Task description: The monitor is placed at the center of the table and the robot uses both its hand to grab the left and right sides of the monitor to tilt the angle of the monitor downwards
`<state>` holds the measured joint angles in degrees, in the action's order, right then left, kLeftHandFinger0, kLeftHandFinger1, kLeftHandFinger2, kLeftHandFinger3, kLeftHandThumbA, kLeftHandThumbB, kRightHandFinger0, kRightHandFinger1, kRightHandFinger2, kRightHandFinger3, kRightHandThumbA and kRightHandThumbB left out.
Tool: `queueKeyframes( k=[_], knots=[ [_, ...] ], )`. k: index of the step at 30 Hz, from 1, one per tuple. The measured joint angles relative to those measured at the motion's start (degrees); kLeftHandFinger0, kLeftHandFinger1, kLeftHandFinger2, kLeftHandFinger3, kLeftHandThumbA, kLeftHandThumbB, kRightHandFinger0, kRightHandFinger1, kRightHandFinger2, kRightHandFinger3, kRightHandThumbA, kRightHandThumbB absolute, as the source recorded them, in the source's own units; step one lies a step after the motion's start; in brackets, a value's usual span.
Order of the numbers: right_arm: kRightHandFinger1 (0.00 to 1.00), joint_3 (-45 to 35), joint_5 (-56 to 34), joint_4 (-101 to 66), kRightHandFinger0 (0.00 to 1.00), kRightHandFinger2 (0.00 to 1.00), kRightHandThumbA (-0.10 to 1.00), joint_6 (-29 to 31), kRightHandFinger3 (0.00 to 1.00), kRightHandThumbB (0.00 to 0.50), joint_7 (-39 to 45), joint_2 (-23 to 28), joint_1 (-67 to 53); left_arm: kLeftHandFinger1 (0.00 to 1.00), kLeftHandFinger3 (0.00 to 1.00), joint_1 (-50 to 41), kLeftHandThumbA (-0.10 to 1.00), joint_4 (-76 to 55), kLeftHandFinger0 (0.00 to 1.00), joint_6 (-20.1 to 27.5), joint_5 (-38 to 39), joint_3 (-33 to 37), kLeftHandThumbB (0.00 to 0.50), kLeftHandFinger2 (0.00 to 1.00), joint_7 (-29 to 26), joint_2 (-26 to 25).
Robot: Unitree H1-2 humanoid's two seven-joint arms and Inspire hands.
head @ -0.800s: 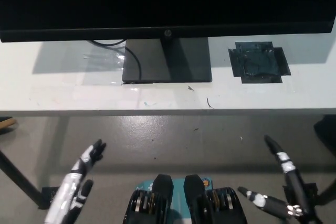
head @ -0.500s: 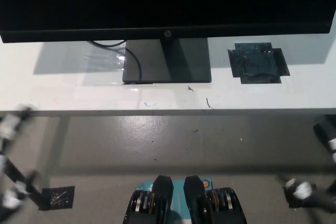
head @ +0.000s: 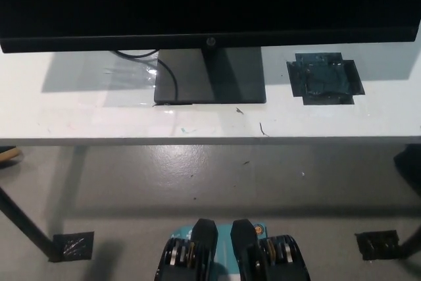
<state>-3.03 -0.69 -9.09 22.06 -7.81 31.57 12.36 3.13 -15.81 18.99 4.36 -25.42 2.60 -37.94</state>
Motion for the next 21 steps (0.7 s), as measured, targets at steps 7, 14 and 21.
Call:
queueKeyframes(
  k=[7,14,21],
  knots=[
    [1.0,-0.2,-4.6,11.3,1.0,1.0,1.0,-3.4,1.0,0.451,6.3,1.1,10.8,1.0,1.0,5.7,0.87,7.1,1.0,-3.9,0.2,0.3,0.478,1.0,2.3,-6.0],
    [1.0,-0.1,-7.7,21.5,1.0,1.0,1.0,-7.5,1.0,0.428,12.5,2.0,22.1,1.0,1.0,13.8,0.93,14.6,1.0,-8.6,-0.7,3.2,0.438,1.0,4.1,-11.7],
    [1.0,0.0,-9.2,32.8,1.0,1.0,1.0,-11.4,1.0,0.428,18.1,2.0,30.2,1.0,1.0,21.2,0.92,23.3,1.0,-13.7,-1.4,8.2,0.396,1.0,6.6,-14.5]
  ],
)
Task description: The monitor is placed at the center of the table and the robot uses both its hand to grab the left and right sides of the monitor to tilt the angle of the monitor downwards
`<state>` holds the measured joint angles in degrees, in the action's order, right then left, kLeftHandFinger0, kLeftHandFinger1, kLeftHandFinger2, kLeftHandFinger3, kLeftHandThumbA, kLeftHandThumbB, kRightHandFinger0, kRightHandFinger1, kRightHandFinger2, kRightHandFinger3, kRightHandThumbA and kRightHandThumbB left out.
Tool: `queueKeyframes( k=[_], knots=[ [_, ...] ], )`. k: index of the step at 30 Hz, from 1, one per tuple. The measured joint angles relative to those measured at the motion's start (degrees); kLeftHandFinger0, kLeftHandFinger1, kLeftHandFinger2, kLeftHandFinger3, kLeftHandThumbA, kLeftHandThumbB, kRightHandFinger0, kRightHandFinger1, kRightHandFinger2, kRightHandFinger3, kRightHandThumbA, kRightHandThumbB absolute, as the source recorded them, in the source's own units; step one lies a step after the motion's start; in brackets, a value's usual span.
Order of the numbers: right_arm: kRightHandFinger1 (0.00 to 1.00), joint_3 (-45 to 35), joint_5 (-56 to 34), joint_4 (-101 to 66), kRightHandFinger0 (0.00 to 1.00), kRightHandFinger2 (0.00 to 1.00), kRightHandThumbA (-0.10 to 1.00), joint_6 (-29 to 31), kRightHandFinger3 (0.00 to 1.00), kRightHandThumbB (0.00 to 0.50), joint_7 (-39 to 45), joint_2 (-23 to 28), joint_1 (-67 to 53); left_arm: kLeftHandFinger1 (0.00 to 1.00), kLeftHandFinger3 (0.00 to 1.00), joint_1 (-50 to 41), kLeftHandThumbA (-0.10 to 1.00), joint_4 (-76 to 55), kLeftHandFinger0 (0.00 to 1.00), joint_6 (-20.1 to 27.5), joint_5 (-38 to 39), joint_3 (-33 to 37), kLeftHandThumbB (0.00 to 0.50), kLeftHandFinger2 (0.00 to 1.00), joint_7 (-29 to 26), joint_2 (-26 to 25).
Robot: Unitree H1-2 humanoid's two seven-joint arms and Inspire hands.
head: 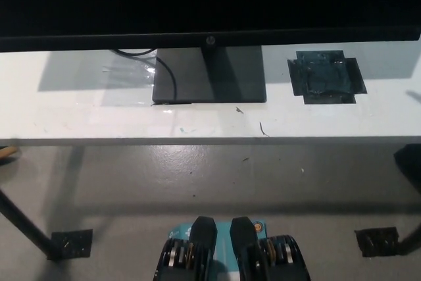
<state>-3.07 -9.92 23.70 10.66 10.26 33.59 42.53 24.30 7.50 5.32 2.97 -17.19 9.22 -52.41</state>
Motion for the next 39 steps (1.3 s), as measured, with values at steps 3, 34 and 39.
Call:
queueKeyframes(
  k=[3,34,39],
  knots=[
    [1.0,0.3,-0.4,6.6,1.0,1.0,1.0,-1.3,1.0,0.308,2.4,-0.2,3.5,1.0,1.0,4.4,0.91,5.7,1.0,-1.6,0.2,2.0,0.39,1.0,1.8,-0.1],
    [1.0,-2.4,-0.2,50.5,1.0,1.0,1.0,0.1,1.0,0.401,13.1,-4.9,22.7,1.0,1.0,29.1,0.95,48.4,1.0,7.9,-5.8,19.1,0.408,1.0,9.8,1.8],
    [1.0,-2.3,0.0,50.1,1.0,1.0,1.0,0.2,1.0,0.393,13.9,-4.3,22.7,1.0,1.0,32.3,0.99,48.6,1.0,8.4,-8.7,23.7,0.473,1.0,10.4,3.4]
  ],
)
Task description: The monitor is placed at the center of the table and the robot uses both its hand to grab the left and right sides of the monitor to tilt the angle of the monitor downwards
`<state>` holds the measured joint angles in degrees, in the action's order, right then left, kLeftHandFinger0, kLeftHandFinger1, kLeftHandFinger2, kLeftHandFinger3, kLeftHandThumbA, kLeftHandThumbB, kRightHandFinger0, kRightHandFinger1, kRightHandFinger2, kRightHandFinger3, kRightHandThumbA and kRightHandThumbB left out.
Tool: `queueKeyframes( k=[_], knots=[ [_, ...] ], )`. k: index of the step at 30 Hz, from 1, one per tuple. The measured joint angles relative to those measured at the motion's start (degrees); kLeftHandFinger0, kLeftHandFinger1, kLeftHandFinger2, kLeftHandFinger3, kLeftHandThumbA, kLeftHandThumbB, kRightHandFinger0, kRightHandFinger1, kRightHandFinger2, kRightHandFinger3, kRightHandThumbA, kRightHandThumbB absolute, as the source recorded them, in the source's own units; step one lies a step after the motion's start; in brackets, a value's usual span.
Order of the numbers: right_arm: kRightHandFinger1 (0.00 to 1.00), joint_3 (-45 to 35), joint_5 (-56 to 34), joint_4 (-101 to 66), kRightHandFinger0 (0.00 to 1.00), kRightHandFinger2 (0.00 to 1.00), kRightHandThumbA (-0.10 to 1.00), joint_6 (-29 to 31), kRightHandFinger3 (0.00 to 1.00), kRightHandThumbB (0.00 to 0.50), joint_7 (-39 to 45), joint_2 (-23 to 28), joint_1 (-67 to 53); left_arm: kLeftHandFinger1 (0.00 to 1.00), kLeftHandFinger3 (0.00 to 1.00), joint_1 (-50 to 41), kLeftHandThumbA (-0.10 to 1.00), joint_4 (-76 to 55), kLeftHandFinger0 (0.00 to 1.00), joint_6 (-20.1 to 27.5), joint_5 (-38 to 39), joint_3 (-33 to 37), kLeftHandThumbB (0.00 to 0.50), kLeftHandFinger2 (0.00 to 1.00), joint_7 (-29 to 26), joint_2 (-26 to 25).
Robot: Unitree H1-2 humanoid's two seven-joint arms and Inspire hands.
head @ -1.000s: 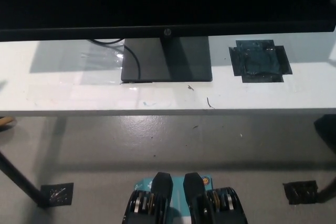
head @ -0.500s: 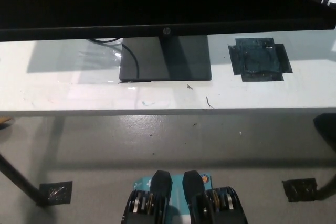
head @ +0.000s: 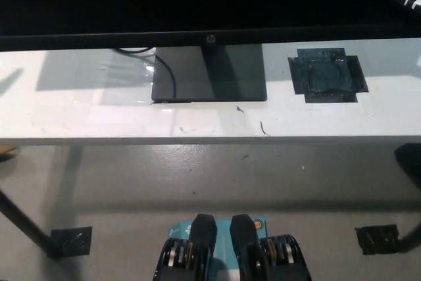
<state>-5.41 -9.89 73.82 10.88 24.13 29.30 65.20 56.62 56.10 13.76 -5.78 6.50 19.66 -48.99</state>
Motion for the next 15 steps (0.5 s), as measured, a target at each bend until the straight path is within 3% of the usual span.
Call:
queueKeyframes(
  k=[1,2,3,7,8,11,13,15],
  knots=[
    [1.0,0.0,0.0,-0.1,1.0,1.0,1.0,0.0,1.0,0.393,0.1,0.0,0.0,1.0,1.0,0.2,0.99,-0.2,1.0,0.0,-0.3,0.2,0.47,1.0,0.1,0.2],
    [1.0,0.1,0.2,-0.3,1.0,1.0,1.0,0.0,1.0,0.433,0.2,0.0,0.0,1.0,1.0,0.7,0.97,-0.6,1.0,0.0,-0.9,1.0,0.497,1.0,0.1,0.5],
    [1.0,0.2,0.2,-0.3,1.0,1.0,1.0,0.0,1.0,0.448,0.3,0.0,0.0,1.0,1.0,1.0,0.94,-0.7,1.0,-0.1,-1.3,1.5,0.474,1.0,0.1,0.7],
    [1.0,0.4,0.5,-0.4,1.0,1.0,1.0,0.0,1.0,0.453,0.4,0.5,0.0,1.0,1.0,2.4,0.93,0.3,1.0,-0.1,-2.2,2.7,0.466,1.0,0.9,2.1],
    [1.0,0.4,0.6,-0.4,1.0,1.0,1.0,0.0,1.0,0.496,0.4,0.5,0.0,1.0,1.0,2.6,0.96,0.5,1.0,-0.1,-2.4,2.8,0.493,1.0,1.2,2.3],
    [1.0,0.4,1.0,-0.5,1.0,1.0,1.0,0.0,1.0,0.5,0.8,0.9,-0.1,1.0,1.0,4.0,0.97,3.3,1.0,0.2,-3.2,3.9,0.495,1.0,1.5,3.2],
    [1.0,0.4,1.1,-0.8,1.0,1.0,1.0,0.0,1.0,0.47,1.0,1.0,-0.1,1.0,1.0,4.6,0.88,4.5,1.0,0.4,-3.6,4.4,0.5,1.0,1.6,3.4],
    [1.0,0.8,1.5,-0.8,1.0,1.0,1.0,0.0,1.0,0.467,1.2,1.3,-0.1,1.0,1.0,5.7,0.88,6.7,1.0,0.8,-3.7,4.5,0.5,1.0,2.2,4.2]
  ],
)
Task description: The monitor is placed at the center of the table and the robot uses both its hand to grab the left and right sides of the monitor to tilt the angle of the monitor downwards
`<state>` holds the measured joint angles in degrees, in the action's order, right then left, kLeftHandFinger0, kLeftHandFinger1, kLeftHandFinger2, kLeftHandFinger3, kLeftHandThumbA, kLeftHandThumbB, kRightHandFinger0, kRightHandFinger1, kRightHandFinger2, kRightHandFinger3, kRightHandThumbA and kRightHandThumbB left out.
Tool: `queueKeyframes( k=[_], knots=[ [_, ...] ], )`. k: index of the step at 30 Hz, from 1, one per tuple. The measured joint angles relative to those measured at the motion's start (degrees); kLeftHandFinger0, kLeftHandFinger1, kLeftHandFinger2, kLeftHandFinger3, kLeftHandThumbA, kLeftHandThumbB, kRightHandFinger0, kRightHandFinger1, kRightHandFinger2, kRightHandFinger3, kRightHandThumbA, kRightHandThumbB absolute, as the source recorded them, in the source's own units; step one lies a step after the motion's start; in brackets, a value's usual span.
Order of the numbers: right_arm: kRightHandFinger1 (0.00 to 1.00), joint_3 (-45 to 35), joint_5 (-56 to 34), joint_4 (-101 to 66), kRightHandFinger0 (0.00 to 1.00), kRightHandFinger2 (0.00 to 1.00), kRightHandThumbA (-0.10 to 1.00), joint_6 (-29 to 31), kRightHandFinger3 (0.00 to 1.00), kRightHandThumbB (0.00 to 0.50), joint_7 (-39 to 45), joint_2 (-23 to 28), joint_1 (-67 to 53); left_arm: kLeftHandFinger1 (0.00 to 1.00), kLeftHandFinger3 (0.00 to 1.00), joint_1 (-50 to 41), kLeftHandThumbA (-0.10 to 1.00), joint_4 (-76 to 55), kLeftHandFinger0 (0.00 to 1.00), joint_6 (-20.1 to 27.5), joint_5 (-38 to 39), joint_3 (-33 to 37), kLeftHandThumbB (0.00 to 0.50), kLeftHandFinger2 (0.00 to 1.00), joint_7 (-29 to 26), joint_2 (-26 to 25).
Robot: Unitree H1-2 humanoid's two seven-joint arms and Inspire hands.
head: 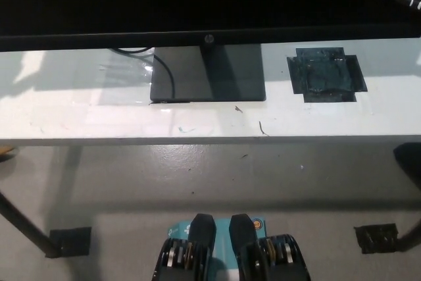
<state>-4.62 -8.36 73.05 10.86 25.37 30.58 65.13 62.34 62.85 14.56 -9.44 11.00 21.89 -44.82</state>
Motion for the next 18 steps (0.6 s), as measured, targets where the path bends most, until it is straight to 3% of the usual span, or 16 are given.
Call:
queueKeyframes(
  k=[5,8,11,15,18],
  knots=[
    [1.0,0.8,0.5,-0.1,1.0,1.0,1.0,0.1,1.0,0.455,0.4,0.4,0.0,1.0,1.0,1.7,0.92,2.9,1.0,1.8,-0.2,0.2,0.5,1.0,0.5,0.7],
    [1.0,1.1,1.0,-0.3,1.0,1.0,0.98,0.1,1.0,0.495,0.6,0.8,0.0,1.0,1.0,3.2,0.97,4.9,1.0,2.9,-1.5,2.1,0.5,1.0,0.8,1.0],
    [1.0,1.3,1.4,-0.6,1.0,1.0,0.98,0.0,1.0,0.5,0.8,0.8,0.0,1.0,1.0,4.1,0.98,6.2,1.0,3.8,-3.4,4.5,0.5,1.0,0.2,1.1],
    [1.0,1.8,2.0,-0.7,1.0,1.0,0.96,0.1,1.0,0.5,1.1,0.9,0.0,1.0,1.0,5.1,0.94,7.7,1.0,5.0,-4.8,5.9,0.5,1.0,-0.4,1.4],
    [1.0,2.3,2.4,-0.8,1.0,1.0,0.86,0.0,1.0,0.5,1.3,1.0,0.0,1.0,1.0,5.6,0.83,8.8,1.0,5.4,-5.1,6.0,0.5,1.0,-0.2,1.5]
  ],
)
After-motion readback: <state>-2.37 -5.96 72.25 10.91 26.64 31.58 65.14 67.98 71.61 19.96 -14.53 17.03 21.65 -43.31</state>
